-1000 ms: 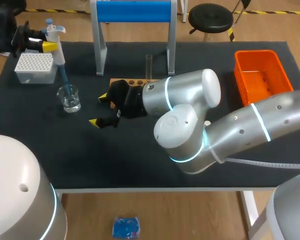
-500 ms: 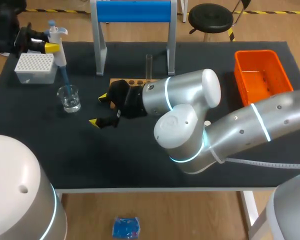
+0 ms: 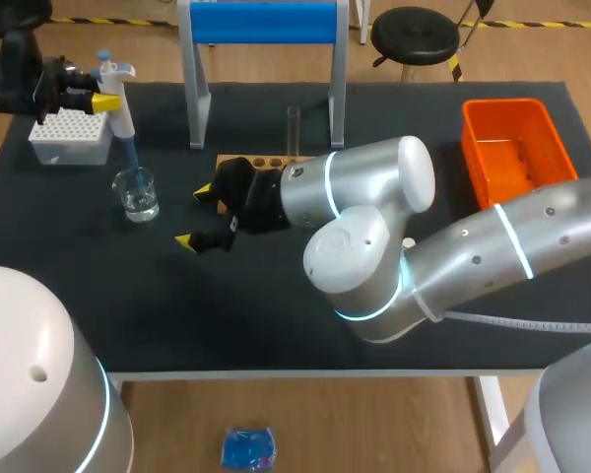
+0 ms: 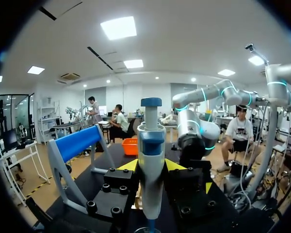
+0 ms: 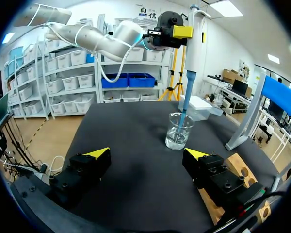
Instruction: Invert the test tube, pick up the pipette, mount the tip to pipette, aspirate from beaker and dispense into the tube, eject the tip, return the pipette, and cap with the stopper.
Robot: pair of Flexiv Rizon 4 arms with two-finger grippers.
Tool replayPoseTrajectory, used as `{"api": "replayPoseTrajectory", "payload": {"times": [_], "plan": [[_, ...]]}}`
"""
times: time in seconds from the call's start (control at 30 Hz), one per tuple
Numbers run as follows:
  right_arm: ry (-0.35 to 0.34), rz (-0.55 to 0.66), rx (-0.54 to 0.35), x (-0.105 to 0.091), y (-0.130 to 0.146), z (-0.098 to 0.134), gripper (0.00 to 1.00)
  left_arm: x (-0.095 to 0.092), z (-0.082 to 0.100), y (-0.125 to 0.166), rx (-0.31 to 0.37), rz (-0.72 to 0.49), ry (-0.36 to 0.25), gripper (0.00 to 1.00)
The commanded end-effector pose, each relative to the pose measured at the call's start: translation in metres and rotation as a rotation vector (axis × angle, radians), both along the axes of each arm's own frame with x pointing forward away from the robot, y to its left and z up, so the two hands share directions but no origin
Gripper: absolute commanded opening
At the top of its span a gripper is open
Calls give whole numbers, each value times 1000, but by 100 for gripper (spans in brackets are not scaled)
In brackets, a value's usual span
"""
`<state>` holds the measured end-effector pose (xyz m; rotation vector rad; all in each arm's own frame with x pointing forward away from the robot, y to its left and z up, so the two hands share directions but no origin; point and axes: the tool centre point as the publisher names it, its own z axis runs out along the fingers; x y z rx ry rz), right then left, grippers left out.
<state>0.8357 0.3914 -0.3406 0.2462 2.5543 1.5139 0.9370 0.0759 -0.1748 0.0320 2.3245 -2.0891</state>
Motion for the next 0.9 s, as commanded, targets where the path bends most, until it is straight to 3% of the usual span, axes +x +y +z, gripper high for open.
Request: {"api": "replayPoseTrajectory", "payload": {"times": [0.03, 0.9], "plan": [[0, 0, 3, 0, 1, -1, 100, 0, -2, 2, -5, 0, -1, 0], [0, 0, 3, 0, 1, -1, 100, -2, -11, 6, -21, 17, 5, 0]]}}
